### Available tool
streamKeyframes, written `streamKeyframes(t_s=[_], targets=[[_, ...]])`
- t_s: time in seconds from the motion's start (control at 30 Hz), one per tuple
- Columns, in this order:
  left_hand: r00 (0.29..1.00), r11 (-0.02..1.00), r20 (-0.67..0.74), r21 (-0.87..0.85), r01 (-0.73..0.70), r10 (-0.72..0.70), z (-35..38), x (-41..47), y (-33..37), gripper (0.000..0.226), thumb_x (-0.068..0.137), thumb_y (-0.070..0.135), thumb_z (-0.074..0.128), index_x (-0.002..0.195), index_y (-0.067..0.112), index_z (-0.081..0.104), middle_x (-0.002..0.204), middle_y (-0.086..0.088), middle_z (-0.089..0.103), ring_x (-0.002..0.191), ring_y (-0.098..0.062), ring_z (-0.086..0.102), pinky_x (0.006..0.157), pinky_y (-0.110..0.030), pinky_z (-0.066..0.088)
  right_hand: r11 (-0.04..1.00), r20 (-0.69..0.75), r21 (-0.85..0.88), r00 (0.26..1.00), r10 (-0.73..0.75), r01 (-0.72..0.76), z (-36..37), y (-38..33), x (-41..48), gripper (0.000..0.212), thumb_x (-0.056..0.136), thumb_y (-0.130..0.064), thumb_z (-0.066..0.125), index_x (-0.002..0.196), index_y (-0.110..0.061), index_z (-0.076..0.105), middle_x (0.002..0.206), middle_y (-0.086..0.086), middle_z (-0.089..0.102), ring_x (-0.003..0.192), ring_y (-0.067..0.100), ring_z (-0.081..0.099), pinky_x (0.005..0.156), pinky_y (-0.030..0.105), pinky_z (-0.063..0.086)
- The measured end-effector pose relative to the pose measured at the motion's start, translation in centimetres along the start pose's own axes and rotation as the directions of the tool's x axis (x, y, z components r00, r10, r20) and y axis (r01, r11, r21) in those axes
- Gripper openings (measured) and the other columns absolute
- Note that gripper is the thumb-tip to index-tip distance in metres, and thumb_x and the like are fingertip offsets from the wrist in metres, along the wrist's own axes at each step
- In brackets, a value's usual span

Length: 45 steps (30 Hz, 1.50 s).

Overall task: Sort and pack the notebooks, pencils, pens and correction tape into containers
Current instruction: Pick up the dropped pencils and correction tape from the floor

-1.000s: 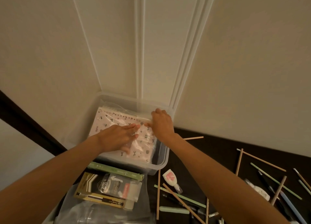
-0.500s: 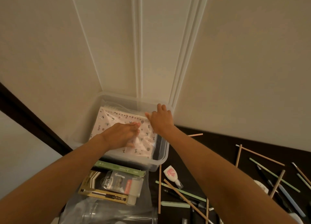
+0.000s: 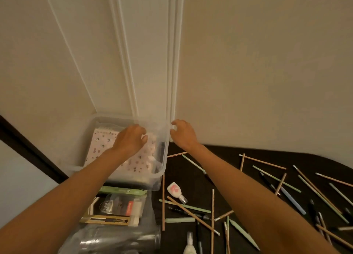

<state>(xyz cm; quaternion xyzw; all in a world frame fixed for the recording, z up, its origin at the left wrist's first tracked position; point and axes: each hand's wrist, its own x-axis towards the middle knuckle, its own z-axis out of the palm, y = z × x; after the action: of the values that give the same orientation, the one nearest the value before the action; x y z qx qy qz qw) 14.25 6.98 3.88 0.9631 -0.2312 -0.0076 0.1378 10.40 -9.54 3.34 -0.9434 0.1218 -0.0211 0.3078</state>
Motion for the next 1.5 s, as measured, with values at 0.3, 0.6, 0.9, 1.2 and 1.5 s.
streamKeyframes(t_s=[0.3, 0.6, 0.9, 1.2, 1.5], targets=[[0.991, 0.901, -0.073, -0.429, 0.068, -0.109, -3.2, -3.5, 13.2, 0.028, 0.088, 0.013, 0.05, 0.062, 0.008, 0.059, 0.067, -0.014, 0.059, 0.07, -0.028, 0.054, 0.066, -0.032, 0.041, 0.922, -0.18, 0.325, 0.943, 0.279, -0.211, -9.7, 5.2, -9.3, 0.038, 0.091, -0.021, 0.051, 0.127, -0.01, 0.054, 0.128, 0.009, 0.057, 0.118, 0.024, 0.052, 0.1, 0.035, 0.039], [0.996, 0.641, 0.087, -0.763, 0.079, -0.02, 4.8, -12.5, 28.4, 0.022, 0.092, 0.021, 0.048, 0.071, 0.026, 0.053, 0.079, 0.0, 0.065, 0.085, -0.022, 0.065, 0.085, -0.042, 0.054, 0.788, -0.313, 0.55, 0.806, 0.502, -0.278, -12.7, 17.2, -24.5, 0.029, 0.086, -0.023, 0.058, 0.113, -0.014, 0.063, 0.107, 0.006, 0.068, 0.103, 0.021, 0.062, 0.096, 0.042, 0.048], [0.946, 0.627, 0.081, -0.766, -0.142, 0.314, 19.8, -23.6, 41.9, 0.017, 0.092, 0.022, 0.048, 0.08, 0.021, 0.06, 0.092, -0.003, 0.068, 0.089, -0.019, 0.065, 0.085, -0.04, 0.053, 0.705, -0.493, 0.653, 0.551, 0.673, -0.277, -8.9, 31.7, -42.7, 0.023, 0.088, -0.021, 0.057, 0.111, -0.021, 0.062, 0.092, -0.001, 0.068, 0.089, 0.015, 0.066, 0.091, 0.039, 0.051], [0.761, 0.52, 0.147, -0.808, -0.276, 0.632, 31.7, -39.4, 51.7, 0.022, 0.087, 0.019, 0.051, 0.067, 0.028, 0.054, 0.081, -0.003, 0.066, 0.088, -0.025, 0.065, 0.082, -0.044, 0.054, 0.587, -0.554, 0.762, 0.196, 0.809, -0.274, -2.7, 42.9, -61.2, 0.02, 0.076, -0.023, 0.057, 0.094, -0.022, 0.066, 0.086, 0.004, 0.071, 0.089, 0.02, 0.067, 0.092, 0.043, 0.05], [0.556, 0.626, 0.394, -0.712, -0.319, 0.732, 43.7, -49.1, 58.7, 0.017, 0.085, 0.012, 0.047, 0.079, 0.013, 0.063, 0.093, -0.016, 0.068, 0.095, -0.036, 0.063, 0.086, -0.044, 0.052, 0.399, -0.414, 0.903, -0.073, 0.907, -0.161, 2.7, 52.0, -73.5, 0.014, 0.084, -0.013, 0.056, 0.076, -0.023, 0.06, 0.075, 0.004, 0.069, 0.084, 0.021, 0.068, 0.091, 0.043, 0.051]])
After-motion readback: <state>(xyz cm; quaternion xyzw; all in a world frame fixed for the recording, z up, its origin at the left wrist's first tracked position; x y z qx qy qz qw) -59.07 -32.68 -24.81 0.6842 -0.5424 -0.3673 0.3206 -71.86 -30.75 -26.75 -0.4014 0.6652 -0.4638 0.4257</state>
